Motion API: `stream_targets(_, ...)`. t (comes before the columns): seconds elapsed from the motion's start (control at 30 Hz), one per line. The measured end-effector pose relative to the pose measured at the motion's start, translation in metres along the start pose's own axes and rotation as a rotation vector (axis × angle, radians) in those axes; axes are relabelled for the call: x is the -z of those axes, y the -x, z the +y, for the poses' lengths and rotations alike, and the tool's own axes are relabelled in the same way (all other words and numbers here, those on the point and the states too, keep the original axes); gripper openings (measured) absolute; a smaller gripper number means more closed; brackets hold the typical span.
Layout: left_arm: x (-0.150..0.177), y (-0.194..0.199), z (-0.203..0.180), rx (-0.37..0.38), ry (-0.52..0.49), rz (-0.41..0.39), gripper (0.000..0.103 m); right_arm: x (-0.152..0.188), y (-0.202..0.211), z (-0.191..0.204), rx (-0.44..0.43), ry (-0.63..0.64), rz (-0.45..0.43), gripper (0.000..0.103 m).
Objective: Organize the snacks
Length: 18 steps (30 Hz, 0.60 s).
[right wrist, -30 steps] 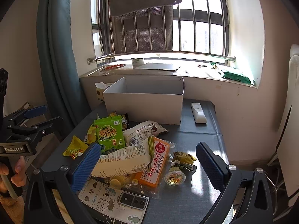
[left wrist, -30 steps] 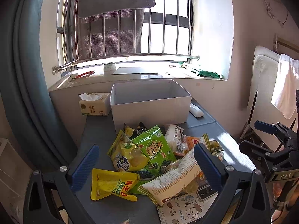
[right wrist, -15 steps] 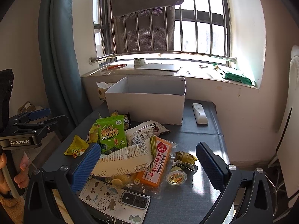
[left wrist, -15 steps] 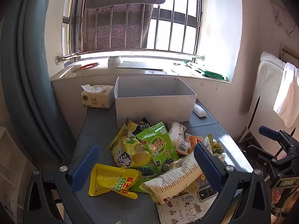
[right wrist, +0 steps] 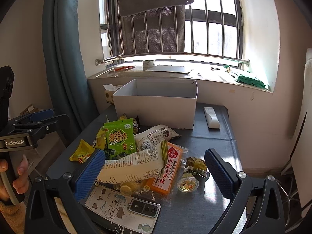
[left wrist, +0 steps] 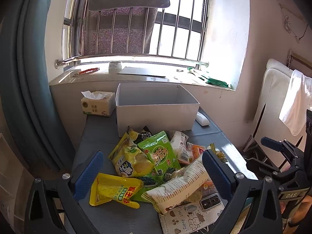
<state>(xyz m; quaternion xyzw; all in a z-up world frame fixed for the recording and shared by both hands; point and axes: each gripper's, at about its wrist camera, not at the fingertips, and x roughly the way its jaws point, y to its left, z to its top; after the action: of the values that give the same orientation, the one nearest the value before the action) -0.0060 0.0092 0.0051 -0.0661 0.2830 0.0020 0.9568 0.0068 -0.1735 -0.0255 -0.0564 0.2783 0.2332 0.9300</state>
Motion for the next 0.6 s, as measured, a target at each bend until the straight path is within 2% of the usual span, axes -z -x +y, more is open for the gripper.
stream_targets(0.6,-0.0003,0.0015,-0.0014,0.004,-0.014,-0.001,0.103,0.0008,0.0003,-0.0010,-0.006,-0.004,0.001,0.103)
